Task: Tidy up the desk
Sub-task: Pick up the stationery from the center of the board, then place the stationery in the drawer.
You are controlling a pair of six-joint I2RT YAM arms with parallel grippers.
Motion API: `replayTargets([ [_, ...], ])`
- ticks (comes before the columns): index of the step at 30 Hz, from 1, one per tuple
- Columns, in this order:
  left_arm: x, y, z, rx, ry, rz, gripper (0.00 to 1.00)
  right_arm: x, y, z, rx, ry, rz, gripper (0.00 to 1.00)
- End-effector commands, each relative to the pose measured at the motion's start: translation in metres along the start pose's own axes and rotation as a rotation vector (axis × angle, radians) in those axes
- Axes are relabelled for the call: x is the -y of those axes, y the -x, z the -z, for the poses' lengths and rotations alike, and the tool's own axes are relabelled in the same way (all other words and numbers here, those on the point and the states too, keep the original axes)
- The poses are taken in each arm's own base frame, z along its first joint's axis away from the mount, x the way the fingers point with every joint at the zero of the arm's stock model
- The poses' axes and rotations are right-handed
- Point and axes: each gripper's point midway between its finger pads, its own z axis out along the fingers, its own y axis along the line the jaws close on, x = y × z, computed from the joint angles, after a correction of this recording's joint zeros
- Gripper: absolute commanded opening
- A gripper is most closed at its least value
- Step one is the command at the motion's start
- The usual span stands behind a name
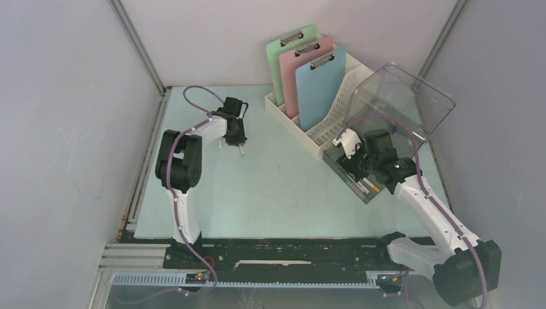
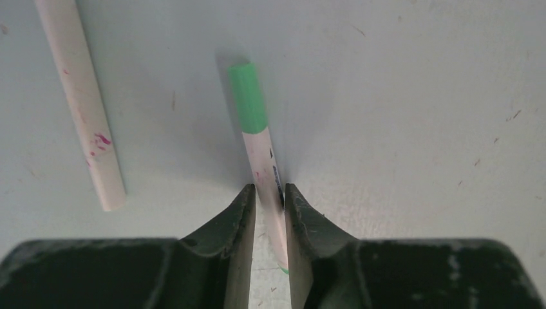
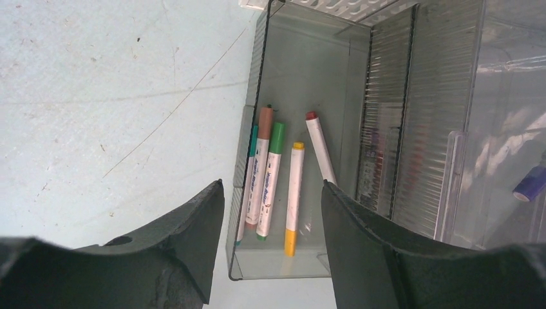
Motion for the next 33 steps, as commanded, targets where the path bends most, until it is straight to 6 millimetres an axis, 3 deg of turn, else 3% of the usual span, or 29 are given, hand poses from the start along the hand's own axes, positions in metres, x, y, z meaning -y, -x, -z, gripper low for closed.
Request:
replayTargets([
  [1, -0.015, -0.044, 0.002, -0.122, 0.075, -0.065, 0.23, -0.003, 0.01, 0.007, 0.049, 0.004, 0.013, 0.65],
  [6, -0.01, -0.052, 0.008, -0.102, 0.056, -0.083, 0.06, -0.007, 0.019, 0.014, 0.098, 0.022, 0.008, 0.65],
  [12, 0.017, -0.045, 0.044, 0.053, -0.069, -0.088, 0.0, -0.031, 0.046, 0.035, 0.242, 0.135, -0.006, 0.69],
  [14, 0.031, -0.044, 0.059, 0.127, -0.157, -0.083, 0.0, -0.049, 0.056, 0.042, 0.293, 0.221, 0.0, 0.73],
  [16, 0.05, -0.049, 0.076, 0.19, -0.291, -0.083, 0.0, -0.062, 0.062, 0.043, 0.315, 0.283, 0.011, 0.87],
  [17, 0.062, -0.045, 0.087, 0.248, -0.371, -0.081, 0.0, -0.07, 0.065, 0.043, 0.322, 0.316, 0.014, 0.97],
  [18, 0.072, -0.047, 0.098, 0.292, -0.441, -0.078, 0.0, -0.077, 0.067, 0.044, 0.324, 0.359, 0.015, 0.99],
  [19, 0.077, -0.057, 0.105, 0.306, -0.493, -0.07, 0.0, -0.086, 0.07, 0.046, 0.329, 0.413, 0.017, 1.0],
  [24, 0.11, -0.071, 0.162, 0.486, -0.695, -0.08, 0.0, -0.111, 0.097, 0.067, 0.393, 0.625, -0.007, 1.0],
  [30, 0.15, -0.087, 0.246, 0.704, -0.895, -0.111, 0.0, -0.117, 0.153, 0.115, 0.618, 0.843, -0.123, 0.99],
  [33, 0.165, -0.098, 0.274, 0.769, -0.934, -0.126, 0.0, -0.123, 0.166, 0.129, 0.665, 0.955, -0.164, 1.0],
])
